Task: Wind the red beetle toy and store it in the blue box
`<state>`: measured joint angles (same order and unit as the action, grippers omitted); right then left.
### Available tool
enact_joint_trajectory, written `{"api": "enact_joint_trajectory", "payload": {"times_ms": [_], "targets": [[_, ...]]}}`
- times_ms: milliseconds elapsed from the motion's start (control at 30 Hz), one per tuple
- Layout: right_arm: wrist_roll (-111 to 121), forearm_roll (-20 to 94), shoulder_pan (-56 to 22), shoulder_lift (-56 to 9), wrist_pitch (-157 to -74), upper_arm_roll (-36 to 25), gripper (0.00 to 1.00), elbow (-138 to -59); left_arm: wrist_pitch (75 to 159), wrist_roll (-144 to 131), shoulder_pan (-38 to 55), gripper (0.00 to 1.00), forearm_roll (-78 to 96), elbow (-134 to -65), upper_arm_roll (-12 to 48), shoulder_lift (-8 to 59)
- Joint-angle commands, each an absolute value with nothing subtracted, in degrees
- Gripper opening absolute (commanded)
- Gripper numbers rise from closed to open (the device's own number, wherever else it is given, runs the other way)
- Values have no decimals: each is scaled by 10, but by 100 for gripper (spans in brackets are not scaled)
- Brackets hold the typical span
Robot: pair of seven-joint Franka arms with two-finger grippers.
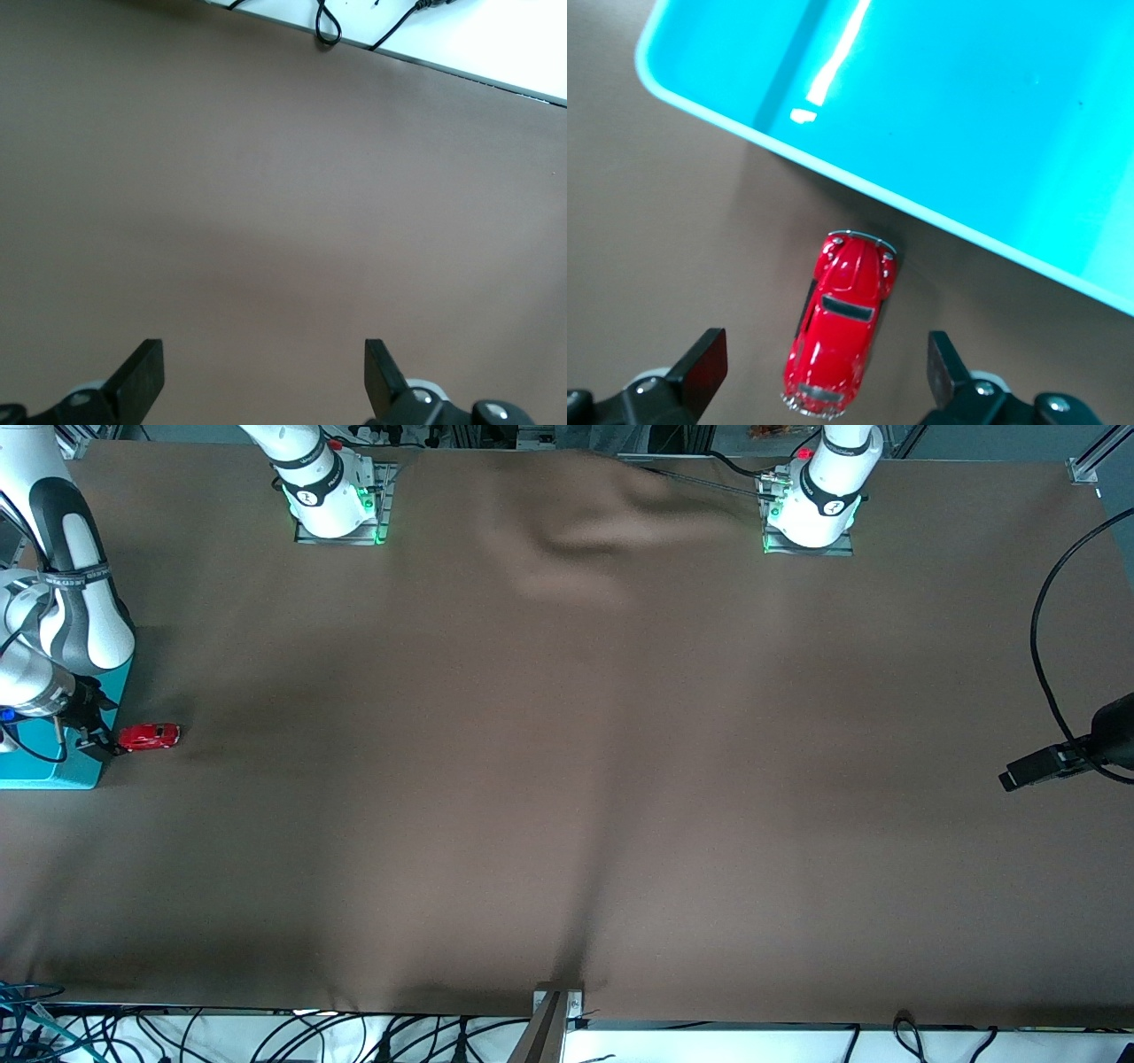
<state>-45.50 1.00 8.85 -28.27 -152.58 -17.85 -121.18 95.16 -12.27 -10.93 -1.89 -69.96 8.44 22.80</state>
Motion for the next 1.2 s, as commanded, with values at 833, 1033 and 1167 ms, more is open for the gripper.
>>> {"api": "enact_joint_trajectory", "payload": {"times_ms": [833, 1033, 1167], "targets": [[-449, 14, 89, -244, -1530, -151, 0, -1216, 951, -113, -107, 100, -26, -692, 83, 229], [-443, 11, 85, -224, -1507, -142, 0, -1214, 951, -113, -107, 100, -26, -692, 83, 229], [-420, 10, 79, -203, -1484, -142, 0, -1214, 951, -113, -107, 100, -26, -692, 83, 229]]}}
